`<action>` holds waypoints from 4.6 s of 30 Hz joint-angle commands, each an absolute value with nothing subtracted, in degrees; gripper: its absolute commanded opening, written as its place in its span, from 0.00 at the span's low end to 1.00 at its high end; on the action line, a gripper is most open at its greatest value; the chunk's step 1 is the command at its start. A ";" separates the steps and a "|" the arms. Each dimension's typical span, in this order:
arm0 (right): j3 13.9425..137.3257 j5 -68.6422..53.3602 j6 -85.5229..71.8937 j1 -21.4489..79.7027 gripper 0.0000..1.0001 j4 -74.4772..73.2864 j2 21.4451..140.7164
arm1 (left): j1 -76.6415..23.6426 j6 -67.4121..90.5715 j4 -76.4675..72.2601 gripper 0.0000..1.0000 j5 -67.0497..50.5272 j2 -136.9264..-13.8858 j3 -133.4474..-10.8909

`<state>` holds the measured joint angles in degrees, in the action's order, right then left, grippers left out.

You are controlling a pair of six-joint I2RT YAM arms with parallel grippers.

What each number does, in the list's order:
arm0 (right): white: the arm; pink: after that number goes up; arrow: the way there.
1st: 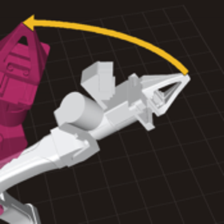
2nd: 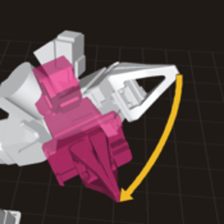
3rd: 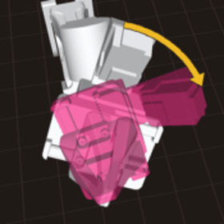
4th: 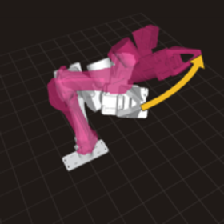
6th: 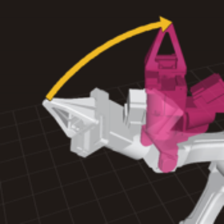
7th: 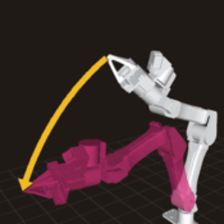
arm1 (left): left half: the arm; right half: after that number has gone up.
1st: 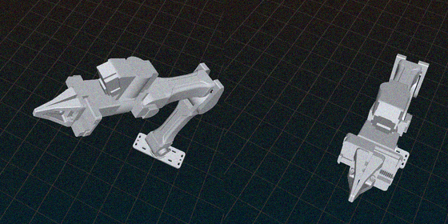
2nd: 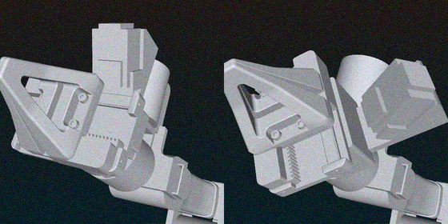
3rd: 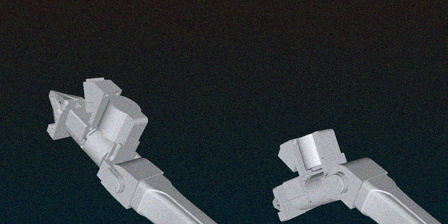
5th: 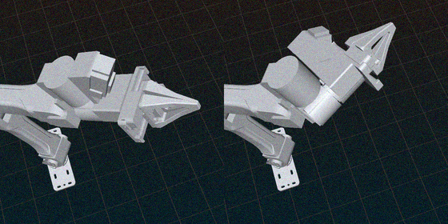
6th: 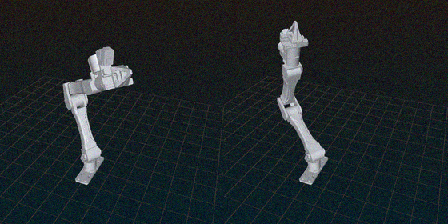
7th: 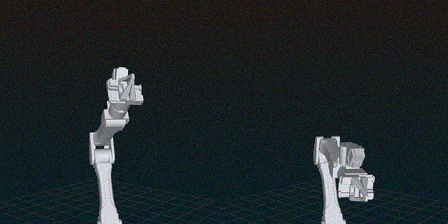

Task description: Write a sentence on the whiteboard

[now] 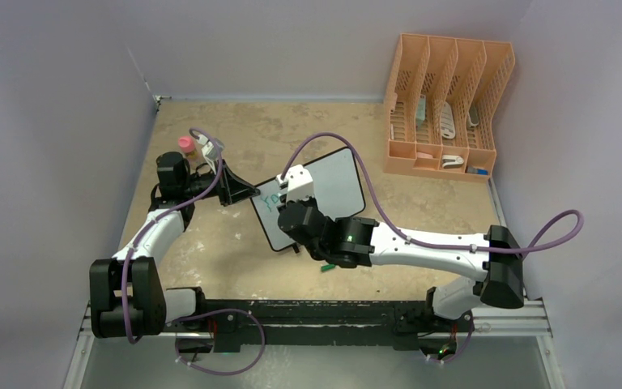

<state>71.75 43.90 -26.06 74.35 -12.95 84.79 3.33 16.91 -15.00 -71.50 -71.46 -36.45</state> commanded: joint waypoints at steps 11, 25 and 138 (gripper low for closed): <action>71.18 42.82 -24.57 73.13 0.00 -10.05 84.97 | 2.97 15.29 -14.68 0.00 -73.56 -71.44 -38.11; 71.89 42.63 -24.34 72.56 0.00 -9.65 86.09 | 2.99 15.29 -14.64 0.00 -73.65 -71.62 -38.14; 71.45 46.14 -26.60 71.89 0.00 -15.03 86.66 | 2.99 15.03 -14.33 0.00 -73.92 -71.81 -38.23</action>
<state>70.76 42.87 -27.27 72.36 -16.40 86.96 3.33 16.82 -14.57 -71.37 -71.55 -36.56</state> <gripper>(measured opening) 0.150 0.050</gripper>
